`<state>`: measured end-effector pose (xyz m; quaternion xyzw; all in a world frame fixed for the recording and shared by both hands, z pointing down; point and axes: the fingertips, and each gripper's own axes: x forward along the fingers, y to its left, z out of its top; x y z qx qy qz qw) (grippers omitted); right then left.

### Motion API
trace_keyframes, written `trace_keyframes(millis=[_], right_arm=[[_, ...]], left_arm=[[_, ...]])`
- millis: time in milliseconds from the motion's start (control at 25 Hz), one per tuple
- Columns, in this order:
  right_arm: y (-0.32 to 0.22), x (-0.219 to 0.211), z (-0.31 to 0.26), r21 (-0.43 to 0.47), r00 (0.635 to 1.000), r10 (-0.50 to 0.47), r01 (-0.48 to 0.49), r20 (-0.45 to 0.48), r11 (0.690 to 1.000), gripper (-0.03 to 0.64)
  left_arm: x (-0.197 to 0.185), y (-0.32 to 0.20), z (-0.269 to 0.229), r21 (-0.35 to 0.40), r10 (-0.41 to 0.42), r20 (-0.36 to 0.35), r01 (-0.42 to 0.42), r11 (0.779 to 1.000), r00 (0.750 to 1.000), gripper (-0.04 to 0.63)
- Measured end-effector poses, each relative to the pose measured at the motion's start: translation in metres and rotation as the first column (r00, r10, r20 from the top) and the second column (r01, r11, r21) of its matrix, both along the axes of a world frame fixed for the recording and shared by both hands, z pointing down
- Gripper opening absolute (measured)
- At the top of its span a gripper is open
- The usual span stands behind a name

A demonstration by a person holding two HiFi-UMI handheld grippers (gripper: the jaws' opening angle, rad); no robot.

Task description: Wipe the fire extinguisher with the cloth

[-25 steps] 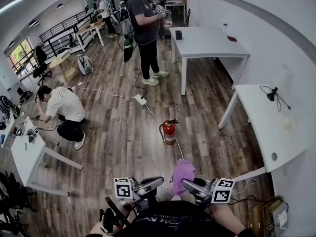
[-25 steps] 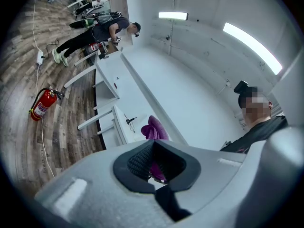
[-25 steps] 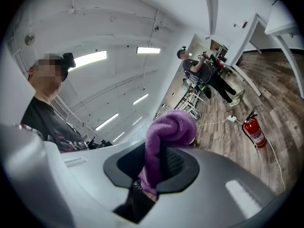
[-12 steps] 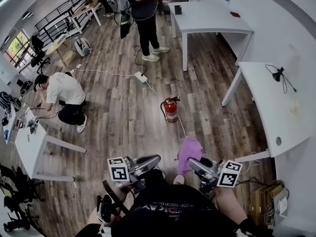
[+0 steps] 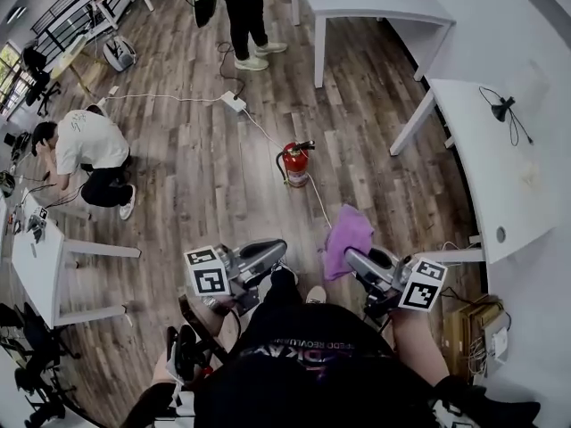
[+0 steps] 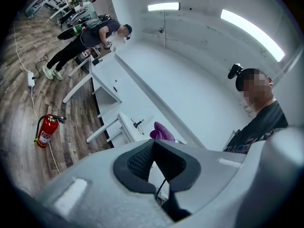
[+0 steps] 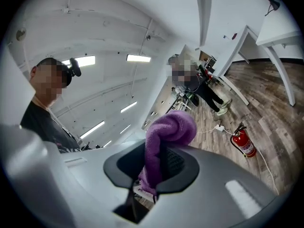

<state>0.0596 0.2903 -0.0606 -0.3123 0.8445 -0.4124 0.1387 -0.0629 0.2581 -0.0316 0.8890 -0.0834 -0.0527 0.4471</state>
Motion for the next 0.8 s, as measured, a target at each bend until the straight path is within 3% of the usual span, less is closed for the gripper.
trace_keyframes(millis=[480,800], right_arm=[[-0.135,-0.020,0.002,-0.006,0.991,0.125,-0.125,-0.047,0.992,0.066],[-0.201,-0.039,-0.010,0.037,0.977,0.171,-0.168,-0.124,0.985,0.066]], left_arm=[[-0.048,-0.123,0.019,-0.024,0.043,-0.011,-0.043,0.999,0.999,-0.005],[-0.091,-0.179,0.027,-0.022,0.020,-0.037,-0.021,1.000,0.999,-0.005]])
